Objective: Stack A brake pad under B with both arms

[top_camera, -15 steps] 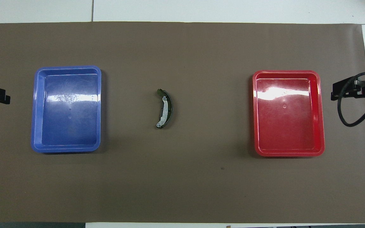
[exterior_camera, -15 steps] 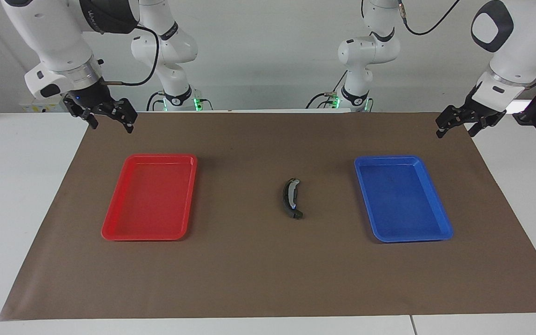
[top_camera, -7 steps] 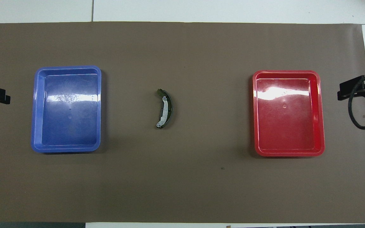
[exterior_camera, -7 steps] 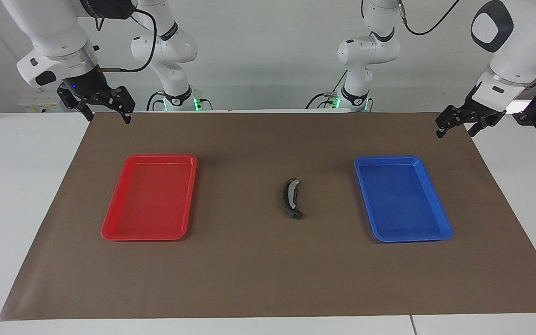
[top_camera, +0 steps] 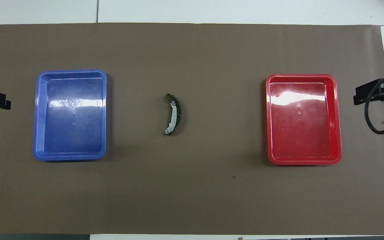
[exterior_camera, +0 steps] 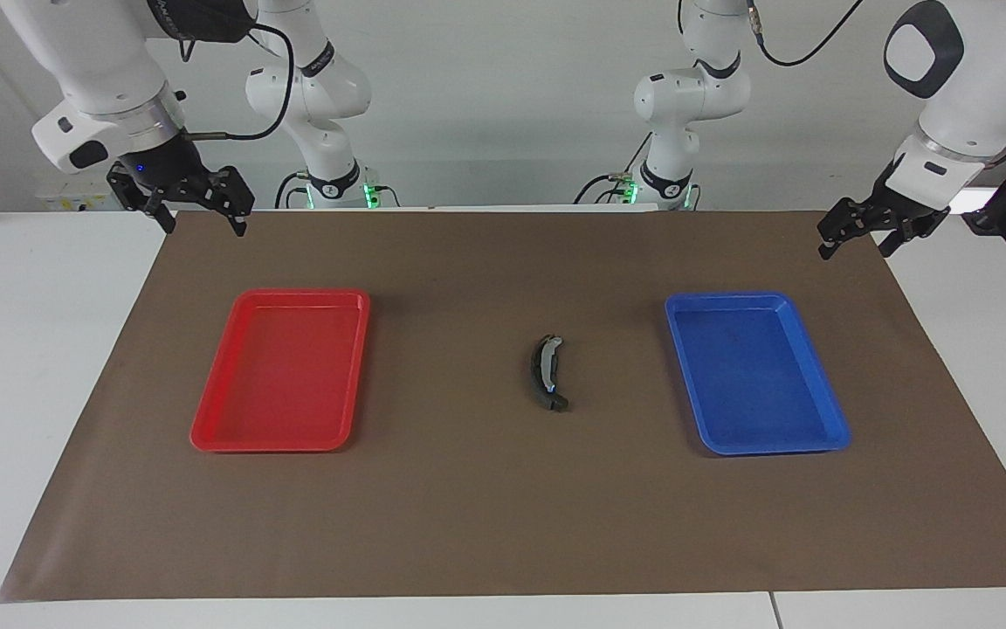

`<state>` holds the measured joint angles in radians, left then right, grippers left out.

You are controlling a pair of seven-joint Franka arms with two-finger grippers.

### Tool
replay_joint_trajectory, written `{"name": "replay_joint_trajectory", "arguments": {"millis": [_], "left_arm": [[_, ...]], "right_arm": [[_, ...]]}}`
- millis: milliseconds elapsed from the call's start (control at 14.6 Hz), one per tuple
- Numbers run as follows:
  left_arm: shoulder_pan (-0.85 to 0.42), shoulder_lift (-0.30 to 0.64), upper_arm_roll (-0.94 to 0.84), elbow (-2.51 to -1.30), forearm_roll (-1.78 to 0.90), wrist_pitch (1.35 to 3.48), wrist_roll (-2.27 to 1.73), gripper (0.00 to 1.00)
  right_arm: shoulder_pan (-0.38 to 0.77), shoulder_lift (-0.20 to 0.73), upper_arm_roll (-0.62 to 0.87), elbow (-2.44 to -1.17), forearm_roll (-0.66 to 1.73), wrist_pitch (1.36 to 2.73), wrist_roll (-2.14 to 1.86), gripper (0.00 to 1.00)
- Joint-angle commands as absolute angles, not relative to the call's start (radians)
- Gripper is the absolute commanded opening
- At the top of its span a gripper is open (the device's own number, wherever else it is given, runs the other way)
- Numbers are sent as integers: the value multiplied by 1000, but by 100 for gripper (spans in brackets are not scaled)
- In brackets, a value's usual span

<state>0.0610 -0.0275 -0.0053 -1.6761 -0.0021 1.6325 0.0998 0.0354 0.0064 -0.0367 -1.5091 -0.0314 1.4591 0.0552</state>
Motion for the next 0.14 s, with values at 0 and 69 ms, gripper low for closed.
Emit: {"name": "replay_joint_trajectory", "arguments": {"millis": [0, 69], "left_arm": [[66, -55, -8, -1706, 5, 1640, 89, 100], [66, -55, -8, -1706, 5, 1641, 89, 100]], "right_arm": [[28, 14, -29, -1497, -32, 1460, 29, 100], [28, 14, -29, -1497, -32, 1460, 29, 100]]}}
